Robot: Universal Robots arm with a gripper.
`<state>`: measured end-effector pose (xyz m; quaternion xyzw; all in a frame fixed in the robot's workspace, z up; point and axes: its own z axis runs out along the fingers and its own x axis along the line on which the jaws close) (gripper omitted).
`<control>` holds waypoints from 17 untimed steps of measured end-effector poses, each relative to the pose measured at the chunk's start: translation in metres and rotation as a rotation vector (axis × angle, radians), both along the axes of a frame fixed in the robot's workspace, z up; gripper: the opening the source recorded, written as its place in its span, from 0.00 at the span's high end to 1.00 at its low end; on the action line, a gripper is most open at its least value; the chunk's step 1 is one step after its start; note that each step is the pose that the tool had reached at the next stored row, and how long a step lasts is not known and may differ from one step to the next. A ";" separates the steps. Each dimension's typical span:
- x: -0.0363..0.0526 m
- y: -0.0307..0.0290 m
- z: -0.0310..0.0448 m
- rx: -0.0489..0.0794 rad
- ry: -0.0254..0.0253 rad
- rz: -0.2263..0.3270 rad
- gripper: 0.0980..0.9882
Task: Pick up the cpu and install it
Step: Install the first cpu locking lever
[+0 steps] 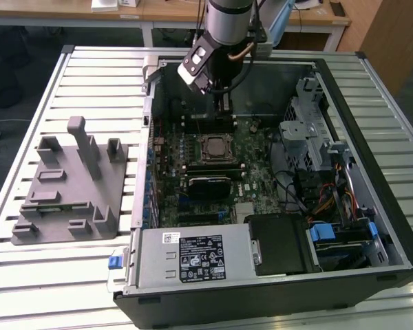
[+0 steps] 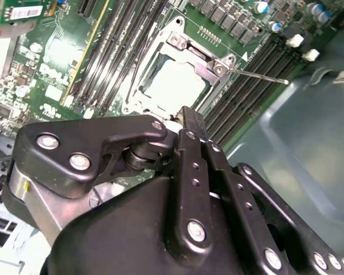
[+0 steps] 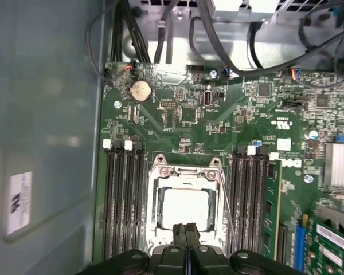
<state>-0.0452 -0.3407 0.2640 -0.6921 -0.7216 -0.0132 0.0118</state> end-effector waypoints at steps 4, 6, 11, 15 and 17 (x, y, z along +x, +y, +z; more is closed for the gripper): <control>0.0000 0.0000 0.0129 0.000 -0.0001 0.000 0.98; 0.0000 0.0001 0.0189 0.000 -0.0001 0.000 0.98; 0.0000 0.0005 0.0219 0.000 -0.0001 0.038 0.98; 0.0000 0.0006 0.0219 -0.001 0.0000 0.111 0.98; 0.0000 0.0006 0.0216 0.000 0.0000 0.147 0.98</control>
